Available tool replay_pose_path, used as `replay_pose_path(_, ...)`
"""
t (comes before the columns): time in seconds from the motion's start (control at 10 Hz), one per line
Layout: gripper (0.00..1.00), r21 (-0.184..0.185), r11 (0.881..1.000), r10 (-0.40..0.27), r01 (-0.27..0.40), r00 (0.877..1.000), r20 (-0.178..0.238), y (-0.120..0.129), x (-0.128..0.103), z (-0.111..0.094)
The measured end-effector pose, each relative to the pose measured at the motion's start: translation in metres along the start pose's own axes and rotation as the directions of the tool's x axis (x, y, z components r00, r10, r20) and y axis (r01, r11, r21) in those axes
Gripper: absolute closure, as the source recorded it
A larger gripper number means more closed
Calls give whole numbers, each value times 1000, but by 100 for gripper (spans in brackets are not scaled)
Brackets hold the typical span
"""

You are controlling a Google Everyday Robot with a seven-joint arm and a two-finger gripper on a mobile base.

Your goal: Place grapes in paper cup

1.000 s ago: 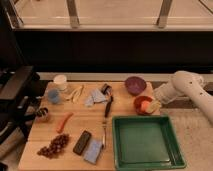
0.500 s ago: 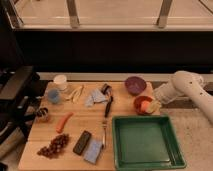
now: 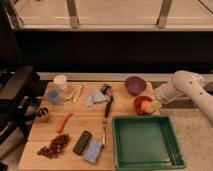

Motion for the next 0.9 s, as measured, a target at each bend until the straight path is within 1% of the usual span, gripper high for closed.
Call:
replay_pose_path(0.6, 28, 0, 1000, -7, 7, 1000, -3, -1, 0, -1)
replay_pose_path(0.7, 28, -6, 999, -39, 39, 999, -2, -2, -3, -3)
replay_pose_path(0.8, 28, -20, 994, -109, 109, 994, 9, -1, -15, -6)
replay_pose_path(0.9, 28, -40, 986, -164, 164, 986, 22, 4, -27, -4)
